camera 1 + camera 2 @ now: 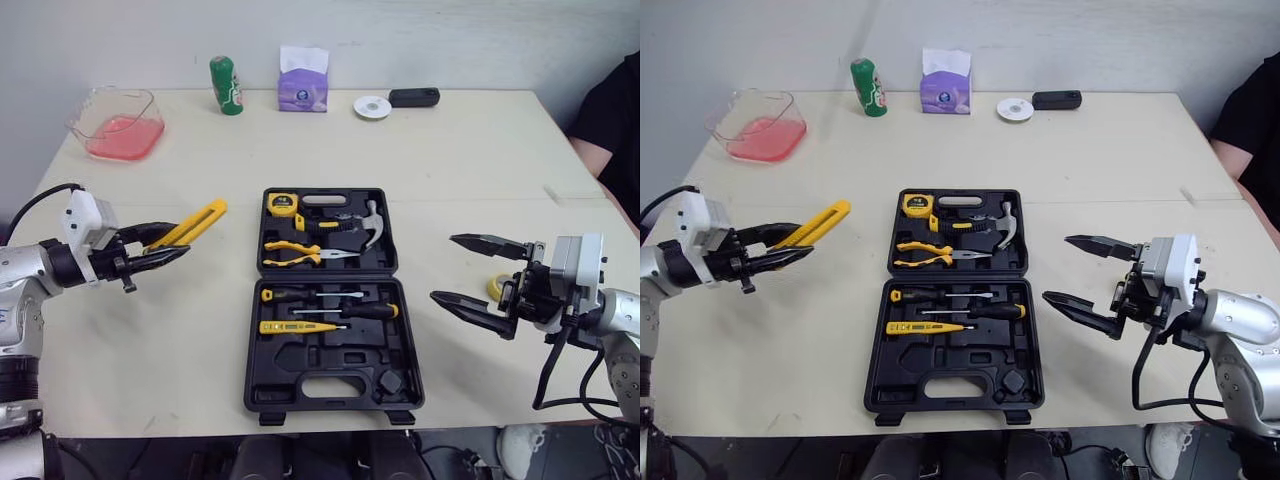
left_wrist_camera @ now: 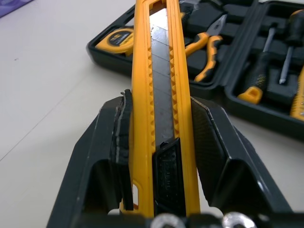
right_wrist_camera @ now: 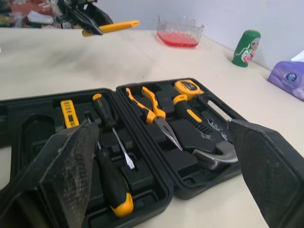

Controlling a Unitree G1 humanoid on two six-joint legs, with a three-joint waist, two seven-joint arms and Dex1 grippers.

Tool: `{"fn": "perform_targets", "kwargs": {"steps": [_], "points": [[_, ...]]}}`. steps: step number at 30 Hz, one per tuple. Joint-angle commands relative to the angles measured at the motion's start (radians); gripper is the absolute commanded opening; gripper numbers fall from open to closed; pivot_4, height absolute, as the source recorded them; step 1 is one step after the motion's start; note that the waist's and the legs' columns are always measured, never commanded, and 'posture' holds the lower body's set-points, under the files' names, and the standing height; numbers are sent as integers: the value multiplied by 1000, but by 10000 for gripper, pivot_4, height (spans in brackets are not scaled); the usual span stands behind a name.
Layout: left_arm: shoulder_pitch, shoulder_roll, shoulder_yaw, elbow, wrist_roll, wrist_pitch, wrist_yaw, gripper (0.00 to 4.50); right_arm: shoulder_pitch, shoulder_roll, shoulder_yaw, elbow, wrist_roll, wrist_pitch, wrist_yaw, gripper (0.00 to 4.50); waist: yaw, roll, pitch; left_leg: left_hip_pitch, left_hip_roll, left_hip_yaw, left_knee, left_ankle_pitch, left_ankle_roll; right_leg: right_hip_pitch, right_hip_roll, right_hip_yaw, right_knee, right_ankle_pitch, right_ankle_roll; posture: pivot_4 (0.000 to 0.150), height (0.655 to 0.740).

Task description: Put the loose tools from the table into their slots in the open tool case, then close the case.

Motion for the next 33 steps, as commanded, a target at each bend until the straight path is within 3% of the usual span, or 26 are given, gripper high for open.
{"fn": "perform_targets", "kwargs": {"steps": [1, 5, 14, 17, 23, 33], "points": [[48, 13, -38, -262, -108, 118, -9, 13039, 14, -20, -27, -14, 22, -16, 68, 45000, 2, 0, 0, 0, 0, 0, 0, 0, 0, 0, 0, 0, -1, 0, 0, 1500, 7400], [42, -3, -138, -430, -127, 210, 36, 13039, 61, -38, -48, 28, 9, -41, 151, 45000, 8, 0, 0, -1, -1, -1, 0, 0, 0, 1, 0, 0, -2, 0, 1, 1500, 7400], [-6, -73, -340, -580, -87, 299, 139, 13039, 153, -39, -84, 14, 6, -67, 213, 45000, 5, 0, 0, 1, -1, -1, 0, 1, 0, 1, 1, 1, -3, 1, 0, 1500, 7400], [-10, -104, -396, -604, -73, 342, 186, 13039, 175, -45, -95, 1, 10, -60, 216, 45000, 7, 0, 0, 0, -1, -2, 1, 1, 0, 2, 1, 1, -3, 1, 0, 1500, 7400], [16, -114, -583, -585, 132, 259, 211, 13039, 215, -52, -105, -50, 5, -40, 201, 45000, 12, 0, 0, 0, -1, -2, 2, 1, 0, 2, 1, 1, -3, 1, 0, 1500, 7400], [-9, -148, -650, -549, 193, 326, 229, 13039, 255, -70, -97, -95, -10, -13, 191, 45000, 28, 1, 0, 0, -1, -2, 3, 1, 0, 2, 1, 1, -3, 1, 0, 1500, 7400]]}}
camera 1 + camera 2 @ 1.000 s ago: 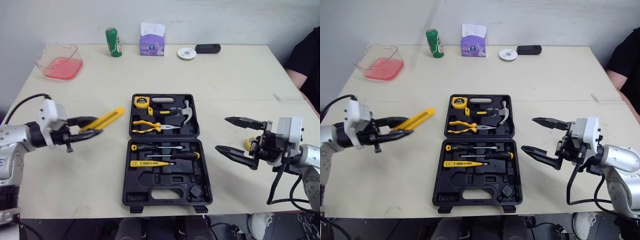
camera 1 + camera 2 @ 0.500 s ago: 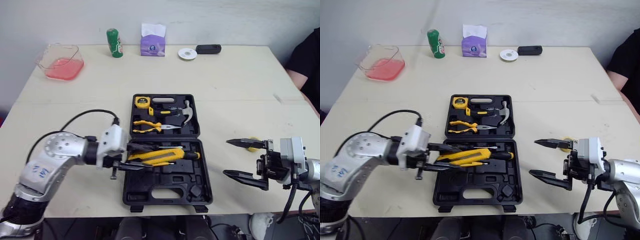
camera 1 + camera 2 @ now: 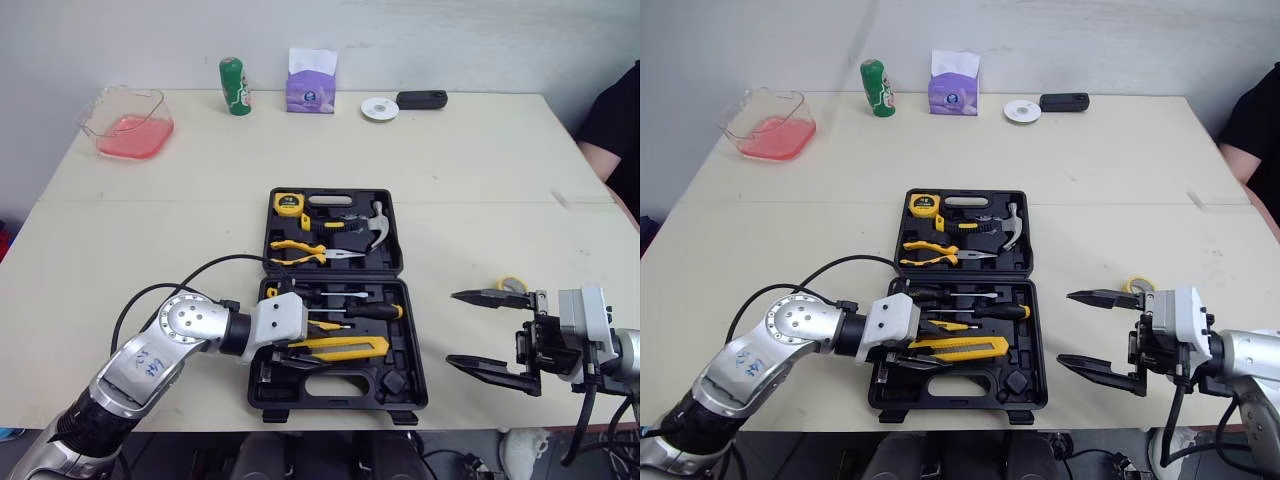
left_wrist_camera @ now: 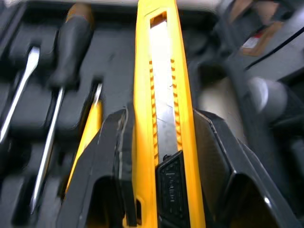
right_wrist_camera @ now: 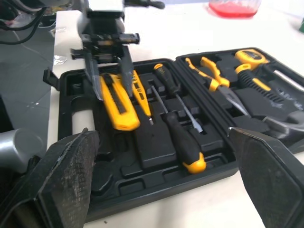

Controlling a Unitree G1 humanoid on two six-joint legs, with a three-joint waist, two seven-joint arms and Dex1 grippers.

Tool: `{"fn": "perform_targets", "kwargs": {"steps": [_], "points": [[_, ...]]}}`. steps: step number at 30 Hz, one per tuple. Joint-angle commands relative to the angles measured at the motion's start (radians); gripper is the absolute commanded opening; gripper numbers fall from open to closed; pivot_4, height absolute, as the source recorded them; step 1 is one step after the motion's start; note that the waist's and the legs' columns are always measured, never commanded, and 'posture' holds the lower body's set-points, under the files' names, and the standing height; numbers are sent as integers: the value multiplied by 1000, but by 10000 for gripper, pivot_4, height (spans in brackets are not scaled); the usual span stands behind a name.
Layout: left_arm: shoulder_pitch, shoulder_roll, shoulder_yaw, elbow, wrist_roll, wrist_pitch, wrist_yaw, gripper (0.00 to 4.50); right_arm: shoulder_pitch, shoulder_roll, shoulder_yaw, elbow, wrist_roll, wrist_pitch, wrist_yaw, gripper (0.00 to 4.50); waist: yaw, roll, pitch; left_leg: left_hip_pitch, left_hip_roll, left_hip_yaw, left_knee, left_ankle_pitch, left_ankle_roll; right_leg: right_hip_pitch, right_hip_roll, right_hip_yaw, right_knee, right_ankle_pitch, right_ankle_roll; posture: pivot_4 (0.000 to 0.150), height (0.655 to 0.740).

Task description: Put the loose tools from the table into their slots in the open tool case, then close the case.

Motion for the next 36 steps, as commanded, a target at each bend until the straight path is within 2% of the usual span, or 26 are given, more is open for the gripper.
{"fn": "perform_targets", "kwargs": {"steps": [1, 11, 18, 29, 31, 33, 36], "points": [[-2, -4, -21, -11, 11, 18, -8, 13039, 15, -18, -24, -40, -2, -2, 3, 45000, 1, 0, 0, 0, 0, 0, 0, 0, 0, 0, 0, 0, 0, 0, 0, 1500, 7400], [-49, -19, -92, -28, 87, 61, 14, 13039, 39, -21, -36, -44, 13, 5, 1, 45000, 1, 1, 0, 0, 0, -1, 3, 0, 1, 1, 0, -1, 1, 0, 0, 1500, 7400], [-50, 30, -68, -52, 65, 98, -28, 13039, 32, -14, -34, -38, 17, 4, -12, 45000, 0, 1, -1, 0, 1, -2, 4, 0, 1, 1, 0, -1, 1, 0, 0, 1500, 7400], [-46, 39, -71, -77, 64, 129, -26, 13039, 42, -1, -31, -37, 8, -12, -22, 45000, 1, 2, -1, -1, 1, -2, 4, 0, 1, 1, 0, -1, 1, 0, 0, 1500, 7400], [-42, 35, -59, -77, 49, 122, -32, 23327, 45, 1, -31, -35, 7, -15, -23, 45000, 0, 2, -1, -1, 1, -2, 4, 0, 1, 1, 0, -1, 1, 0, 0, 1500, 7400], [-45, 13, -36, -76, 28, 68, -45, 30950, 45, 4, -28, -32, 4, -20, -24, 45000, 0, 2, -1, -1, 1, -2, 4, 0, 1, 1, 0, -1, 1, 0, 0, 1500, 7400], [-49, -23, 11, -72, -5, 3, -53, 30950, 42, 11, -23, -28, -2, -26, -28, 45000, 1, 2, -1, -1, 0, -2, 4, -1, 1, 1, 0, -1, 1, 0, 0, 1500, 7400]]}}
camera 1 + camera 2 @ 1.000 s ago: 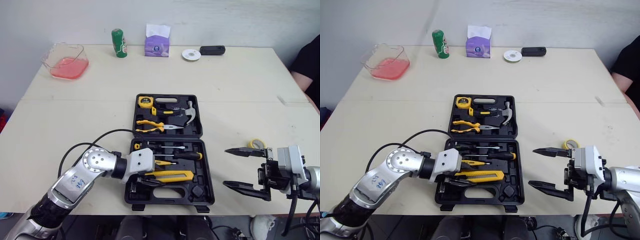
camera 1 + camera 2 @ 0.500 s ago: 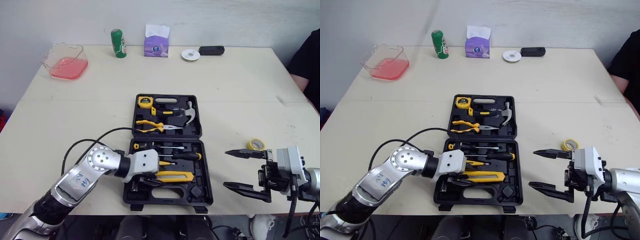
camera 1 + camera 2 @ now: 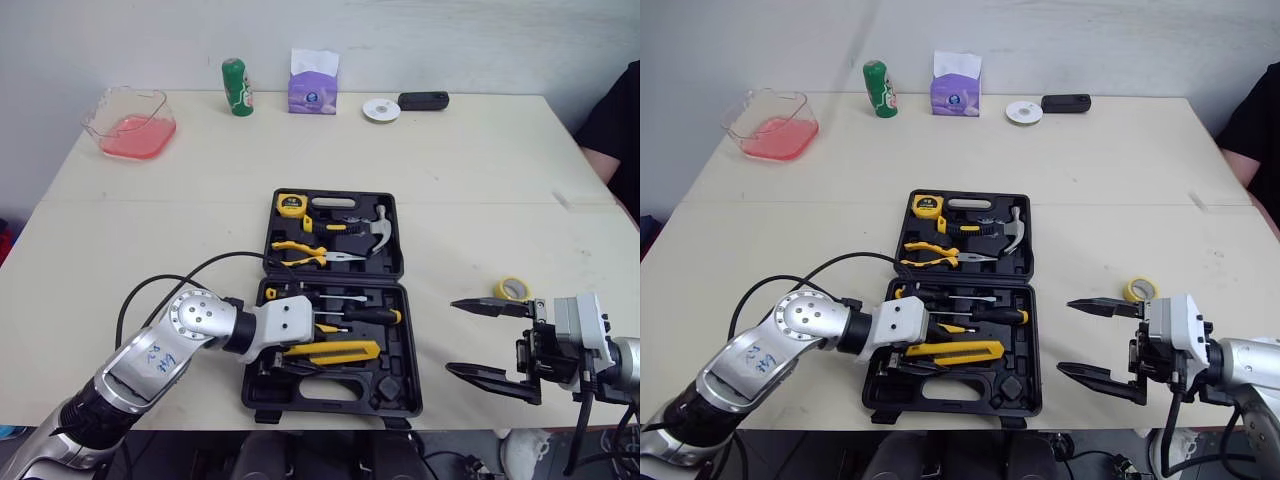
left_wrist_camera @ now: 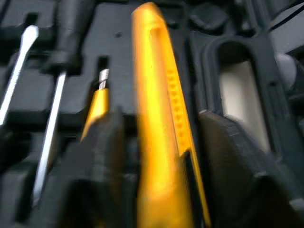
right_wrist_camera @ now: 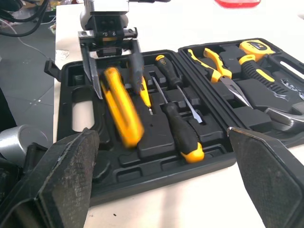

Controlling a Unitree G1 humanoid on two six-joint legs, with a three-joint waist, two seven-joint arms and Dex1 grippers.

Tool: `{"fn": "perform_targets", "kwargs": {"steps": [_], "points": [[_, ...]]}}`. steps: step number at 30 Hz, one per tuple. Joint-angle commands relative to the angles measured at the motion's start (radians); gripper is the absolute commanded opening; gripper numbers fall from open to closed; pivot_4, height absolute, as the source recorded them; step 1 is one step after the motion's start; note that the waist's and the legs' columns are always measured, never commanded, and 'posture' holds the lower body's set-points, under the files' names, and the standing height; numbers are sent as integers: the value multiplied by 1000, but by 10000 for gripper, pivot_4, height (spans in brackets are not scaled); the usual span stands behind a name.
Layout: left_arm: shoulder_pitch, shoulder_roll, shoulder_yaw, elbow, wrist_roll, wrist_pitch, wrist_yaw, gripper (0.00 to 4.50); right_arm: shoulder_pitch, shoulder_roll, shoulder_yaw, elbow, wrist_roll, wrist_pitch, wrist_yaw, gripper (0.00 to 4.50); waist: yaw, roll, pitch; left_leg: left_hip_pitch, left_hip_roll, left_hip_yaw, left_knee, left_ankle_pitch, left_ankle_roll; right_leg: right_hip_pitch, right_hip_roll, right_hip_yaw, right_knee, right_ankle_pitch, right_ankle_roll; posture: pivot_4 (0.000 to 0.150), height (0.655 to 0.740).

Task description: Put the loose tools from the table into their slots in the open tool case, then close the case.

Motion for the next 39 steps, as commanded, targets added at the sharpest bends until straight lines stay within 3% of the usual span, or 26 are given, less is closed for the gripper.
{"fn": "perform_targets", "kwargs": {"steps": [1, 12, 15, 20, 25, 39], "points": [[8, -26, 63, -27, -61, -61, -20, 30950, -2, 13, -20, -9, -1, -21, -8, 45000, 0, 0, 0, -1, 0, 0, 1, 0, 0, 0, 0, 0, 0, 0, 0, 1500, 7400], [40, -86, 209, 68, -205, -239, -118, 30950, -7, 32, -8, 5, -22, -36, -16, 45000, 0, 0, 0, -1, 0, -2, 4, 0, 0, 1, 0, -1, 1, 0, 0, 1500, 7400], [66, -124, 224, 113, -245, -324, -178, 23045, -4, 39, -11, 15, -30, -45, -17, 45000, 0, 0, 0, -1, 0, -2, 4, 0, 1, 1, 0, -2, 1, 0, 0, 1500, 7400], [91, -157, 187, 159, -192, -405, -192, 569, -1, 45, -20, 27, -37, -54, -13, 45000, 0, 0, 0, -1, 0, -3, 5, -1, 1, 2, 0, -3, 1, 0, 0, 1500, 7400], [90, -156, 120, 230, -43, -530, -178, 230, 1, 46, -12, 19, -37, -55, -22, 45000, 0, 1, 0, -1, 0, -3, 5, -1, 1, 2, 0, -3, 1, 0, 0, 1500, 7400], [61, -180, 33, 328, 76, -474, -120, 230, -30, 62, 13, 34, -56, -61, -29, 45000, 0, 1, 0, -1, 0, -4, 5, -1, 1, 3, -1, -4, 1, 0, 0, 1500, 7400]]}}
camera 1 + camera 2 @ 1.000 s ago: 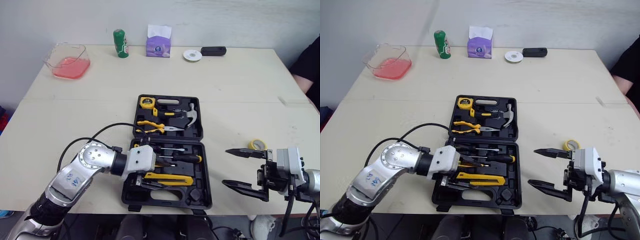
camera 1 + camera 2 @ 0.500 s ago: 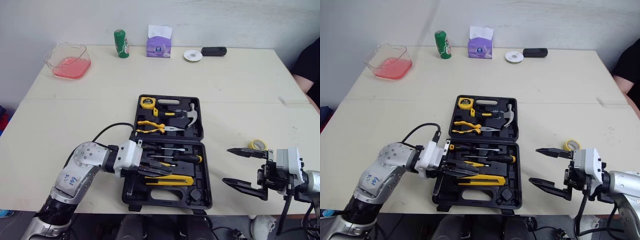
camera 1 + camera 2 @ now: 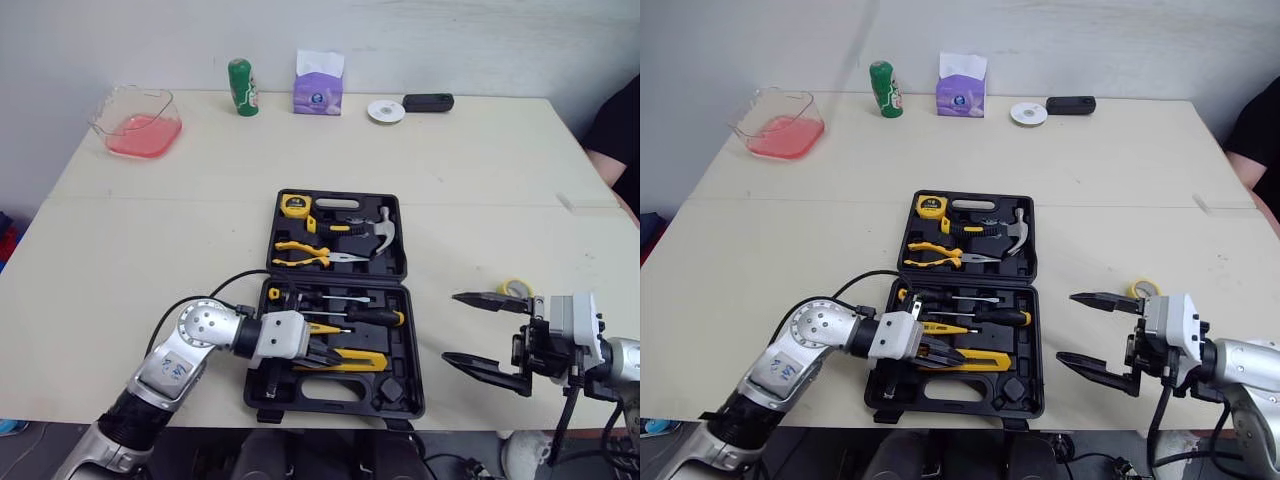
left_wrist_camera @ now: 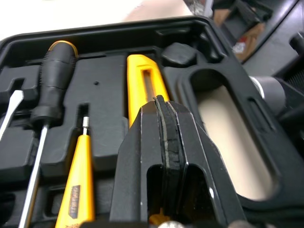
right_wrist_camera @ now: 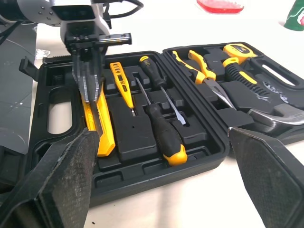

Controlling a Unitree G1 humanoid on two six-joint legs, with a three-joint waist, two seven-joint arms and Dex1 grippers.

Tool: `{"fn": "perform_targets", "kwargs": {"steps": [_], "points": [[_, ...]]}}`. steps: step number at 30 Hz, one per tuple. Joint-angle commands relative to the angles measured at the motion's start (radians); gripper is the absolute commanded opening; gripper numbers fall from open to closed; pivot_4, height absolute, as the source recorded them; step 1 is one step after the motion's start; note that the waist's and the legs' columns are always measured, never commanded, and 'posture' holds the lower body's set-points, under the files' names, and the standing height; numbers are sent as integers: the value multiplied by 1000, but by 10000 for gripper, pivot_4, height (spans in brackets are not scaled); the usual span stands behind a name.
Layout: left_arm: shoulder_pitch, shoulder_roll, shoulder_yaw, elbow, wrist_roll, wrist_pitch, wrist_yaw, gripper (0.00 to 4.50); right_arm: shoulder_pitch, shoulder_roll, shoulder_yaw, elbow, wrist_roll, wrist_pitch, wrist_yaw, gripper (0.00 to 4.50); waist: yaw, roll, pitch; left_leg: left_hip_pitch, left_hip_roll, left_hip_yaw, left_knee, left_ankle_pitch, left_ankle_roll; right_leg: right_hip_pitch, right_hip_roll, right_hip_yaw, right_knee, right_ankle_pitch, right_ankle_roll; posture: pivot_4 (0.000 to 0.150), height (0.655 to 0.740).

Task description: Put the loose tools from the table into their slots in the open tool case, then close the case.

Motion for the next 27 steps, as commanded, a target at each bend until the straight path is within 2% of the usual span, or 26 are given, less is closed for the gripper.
{"fn": "perform_targets", "kwargs": {"steps": [1, 10, 16, 21, 27], "points": [[-9, -1, -10, 19, 27, 11, 17, 230, 2, 5, -13, -14, 8, -14, -7, 45000, 0, 0, 0, 0, 0, 0, 0, 0, 0, 0, 0, 0, 0, 0, 0, 1500, 7400], [-9, 30, -63, 55, 43, 61, -35, 230, 37, 3, -57, -30, 8, -9, -36, 45000, 0, 5, -3, 3, 0, -6, 1, -1, -1, 9, -1, -1, -3, 0, 0, 1500, 7400], [-22, 59, -116, 126, 166, 86, 32, 230, 62, 9, -66, -49, 9, -17, -56, 45000, 0, 13, -11, 5, 0, -8, 0, -1, -1, 13, 0, 0, -6, 0, 0, 1500, 7400], [-32, 66, -144, 128, 140, 99, -14, 230, 71, 6, -75, -38, 6, -28, -57, 45000, 0, 16, -15, 12, 0, -8, -1, -4, 0, 18, 0, 1, -6, 0, -1, 1500, 7400], [-31, 27, -87, 140, 89, 17, 6, 230, 68, 10, -77, -8, -7, -53, -56, 45000, 1, 17, -16, 16, 1, -8, -3, -6, -1, 22, -1, 2, -9, -1, -1, 1500, 7400]]}}
